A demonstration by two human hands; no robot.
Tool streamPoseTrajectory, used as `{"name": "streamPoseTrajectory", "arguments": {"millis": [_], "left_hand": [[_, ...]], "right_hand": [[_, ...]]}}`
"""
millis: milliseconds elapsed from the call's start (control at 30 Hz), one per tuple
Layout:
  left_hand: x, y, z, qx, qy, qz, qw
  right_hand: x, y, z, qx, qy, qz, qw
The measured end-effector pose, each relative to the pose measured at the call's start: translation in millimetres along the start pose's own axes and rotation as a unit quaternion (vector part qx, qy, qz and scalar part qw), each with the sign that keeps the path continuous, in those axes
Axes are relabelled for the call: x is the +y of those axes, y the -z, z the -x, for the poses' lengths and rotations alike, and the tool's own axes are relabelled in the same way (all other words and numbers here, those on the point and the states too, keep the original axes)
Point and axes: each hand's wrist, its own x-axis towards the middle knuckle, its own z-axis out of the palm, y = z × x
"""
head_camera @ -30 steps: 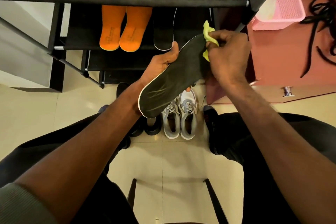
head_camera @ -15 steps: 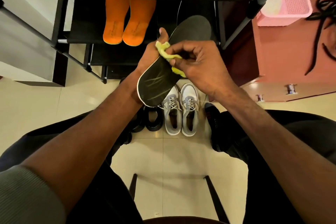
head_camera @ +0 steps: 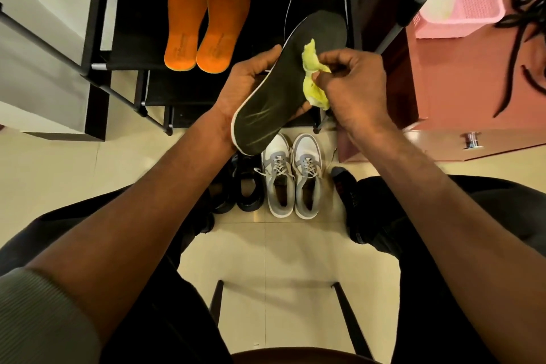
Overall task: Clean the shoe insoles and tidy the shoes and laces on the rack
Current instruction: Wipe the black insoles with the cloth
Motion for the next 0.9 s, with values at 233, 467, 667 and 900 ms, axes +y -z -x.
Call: {"name": "streamPoseTrajectory", "arguments": {"millis": [233,467,667,900], "left_hand": [[-6.1,4.5,5.5,-0.066,0.041,-0.003,0.997],[-9.7,-4.6,7.6,-0.062,0.011,0.026,0.998],[-8.8,-1.1,-1.0,0.003,-0.013,0.057,0.998],[-0.1,4.6,-7.1,0.097,-0.032,0.083,0.991]], "right_hand": [[-8.2,-4.3,1.5,0.029,0.051,0.083,0.995],[-11.1,-9.8,9.4,0.043,0.047,0.06,0.996],[-18.1,-13.2,14.6,-0.04,-0.014,-0.059,0.997],[-16.3,-29.7,32.9,-0.097,0.029,0.016,0.995]]}}
